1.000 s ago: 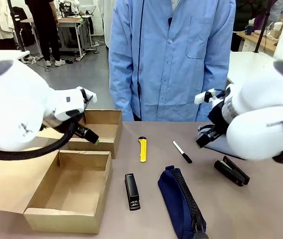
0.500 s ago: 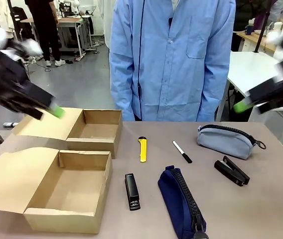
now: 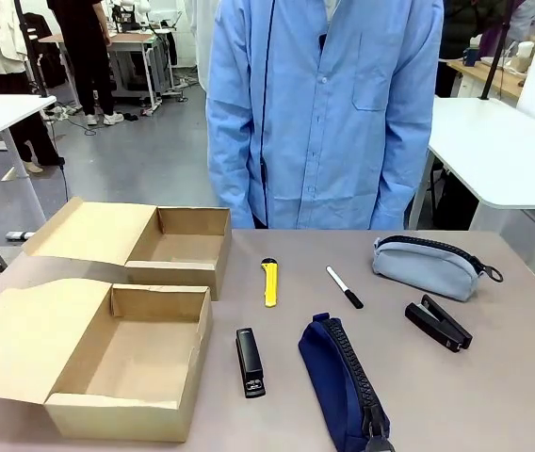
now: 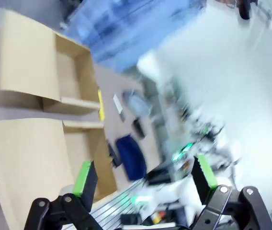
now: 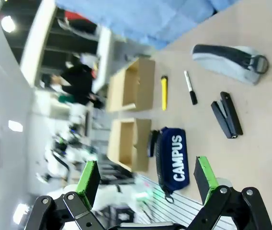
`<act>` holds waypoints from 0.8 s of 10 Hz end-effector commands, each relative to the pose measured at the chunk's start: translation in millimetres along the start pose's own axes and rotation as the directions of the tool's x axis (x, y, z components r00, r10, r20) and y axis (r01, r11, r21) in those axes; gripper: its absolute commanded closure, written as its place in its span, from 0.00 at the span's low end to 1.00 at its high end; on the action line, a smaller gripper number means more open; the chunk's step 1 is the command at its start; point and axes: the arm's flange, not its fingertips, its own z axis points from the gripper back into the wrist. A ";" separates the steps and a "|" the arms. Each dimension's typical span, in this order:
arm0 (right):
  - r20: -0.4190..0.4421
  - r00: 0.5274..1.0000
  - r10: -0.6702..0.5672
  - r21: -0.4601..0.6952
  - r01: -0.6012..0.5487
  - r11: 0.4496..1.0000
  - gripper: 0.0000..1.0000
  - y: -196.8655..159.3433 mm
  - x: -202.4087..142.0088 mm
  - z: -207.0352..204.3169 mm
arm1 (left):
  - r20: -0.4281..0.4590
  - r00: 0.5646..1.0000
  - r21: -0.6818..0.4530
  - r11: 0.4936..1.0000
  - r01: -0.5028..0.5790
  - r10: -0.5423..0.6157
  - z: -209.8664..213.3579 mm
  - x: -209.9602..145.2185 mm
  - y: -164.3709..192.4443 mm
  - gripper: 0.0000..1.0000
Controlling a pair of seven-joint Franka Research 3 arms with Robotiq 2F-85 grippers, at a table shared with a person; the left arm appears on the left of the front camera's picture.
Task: Place items inside the box.
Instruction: Pick up a Pencil pouch or Stapler and place it inside the Mailer Box closest to the robot.
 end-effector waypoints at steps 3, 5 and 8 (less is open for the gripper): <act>0.059 0.995 -0.077 0.052 0.074 0.996 0.00 -30.5 4.7 9.3 | 0.170 0.903 -0.131 0.918 -0.375 0.394 -74.7 -50.4 94.9 0.00; 0.059 0.995 -0.077 0.052 0.074 0.996 0.00 -30.5 4.7 9.3 | 0.104 0.964 -0.083 0.968 -0.236 0.243 5.2 3.8 68.9 0.00; 0.059 0.995 -0.077 0.052 0.074 0.996 0.00 -30.5 4.7 9.3 | 0.104 0.964 -0.083 0.968 -0.236 0.243 5.2 3.8 68.9 0.00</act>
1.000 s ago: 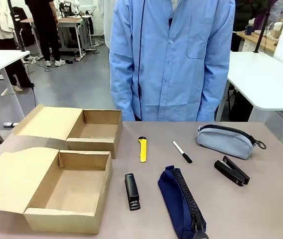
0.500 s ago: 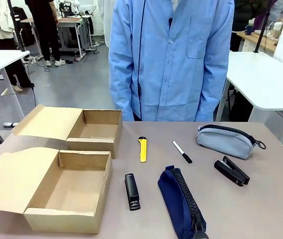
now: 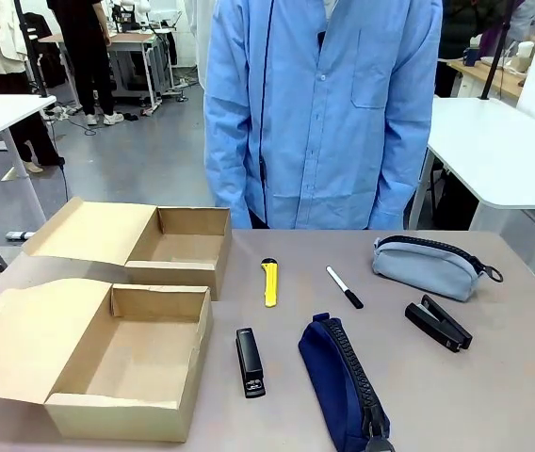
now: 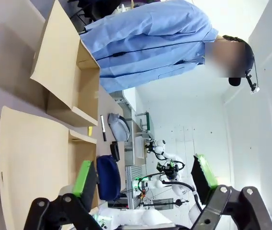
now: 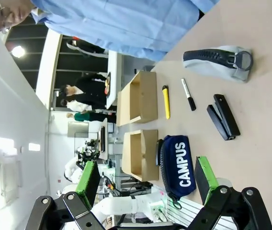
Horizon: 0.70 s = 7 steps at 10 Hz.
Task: Place items inside the box.
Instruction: Pick up a Pencil pouch or Stapler and place it inside the Mailer Box closest to the robot.
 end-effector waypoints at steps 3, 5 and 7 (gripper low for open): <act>0.018 0.999 0.031 0.023 -0.032 0.999 0.00 -0.9 2.9 2.7 | 0.013 1.000 -0.015 1.000 0.025 -0.025 -1.7 -0.4 2.0 0.00; -0.044 0.995 0.095 -0.039 -0.097 0.995 0.00 9.8 -7.4 -13.0 | 0.013 1.000 -0.015 1.000 0.025 -0.025 -1.7 -0.4 2.0 0.00; -0.206 0.940 0.272 -0.085 -0.294 0.952 0.00 43.2 -19.1 -58.5 | 0.013 1.000 -0.015 1.000 0.025 -0.025 -1.7 -0.4 2.0 0.00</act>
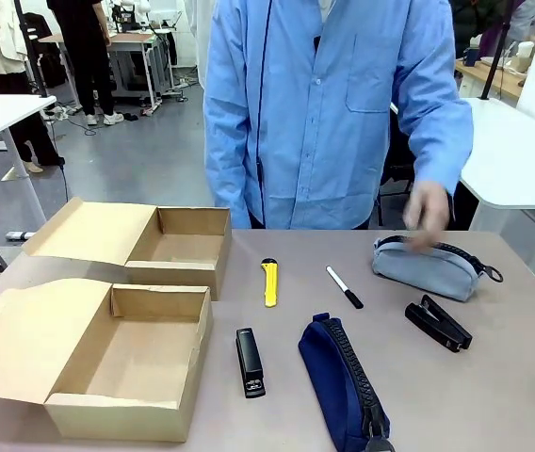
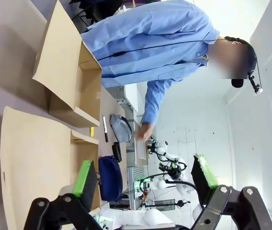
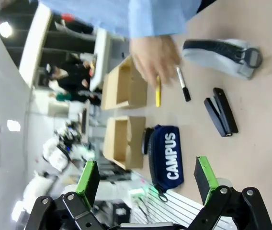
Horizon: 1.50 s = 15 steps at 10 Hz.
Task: Place items inside the box.
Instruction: Pick up a Pencil pouch or Stapler and place it inside the Mailer Box closest to the robot.
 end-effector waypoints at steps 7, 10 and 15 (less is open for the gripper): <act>0.075 0.997 0.002 0.297 -0.025 0.955 0.00 -94.7 -48.6 93.2 | 0.009 1.000 -0.022 1.000 0.022 -0.022 0.0 -0.6 -0.3 0.00; 0.050 0.999 0.000 0.287 -0.015 0.958 0.00 -101.3 -45.5 79.3 | 0.009 1.000 -0.022 1.000 0.022 -0.022 0.0 -0.6 -0.3 0.00; -0.121 0.982 0.143 0.175 -0.120 0.977 0.00 -35.0 -34.5 28.1 | 0.009 1.000 -0.022 1.000 0.022 -0.022 0.0 -0.6 -0.3 0.00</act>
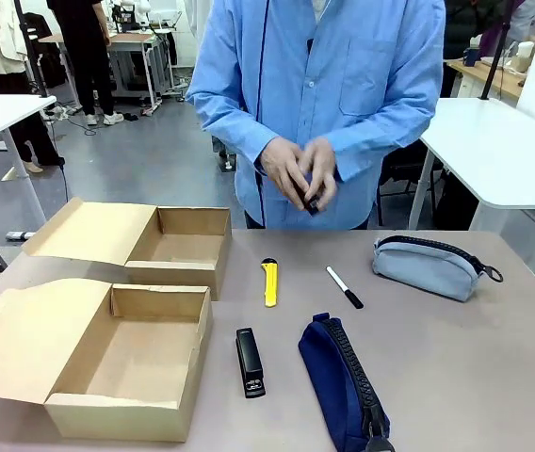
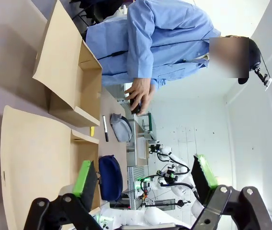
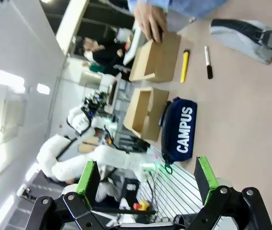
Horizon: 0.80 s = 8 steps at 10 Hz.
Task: Place items inside the box.
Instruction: Pick up a Pencil pouch or Stapler and place it inside the Mailer Box closest to the robot.
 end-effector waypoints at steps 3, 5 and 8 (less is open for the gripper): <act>-0.310 0.950 -0.035 -0.200 -0.029 0.979 0.00 79.8 17.7 -135.0 | 0.009 1.000 -0.024 0.999 0.022 -0.022 -0.7 -0.1 -0.2 0.00; -0.373 0.906 -0.198 -0.394 0.038 0.918 0.00 109.0 6.2 -232.9 | 0.009 1.000 -0.024 0.999 0.022 -0.022 -0.7 -0.1 -0.2 0.00; -0.474 0.852 -0.222 -0.537 -0.081 0.840 0.00 120.0 -62.6 -367.4 | 0.009 1.000 -0.024 0.999 0.022 -0.022 -0.7 -0.1 -0.2 0.00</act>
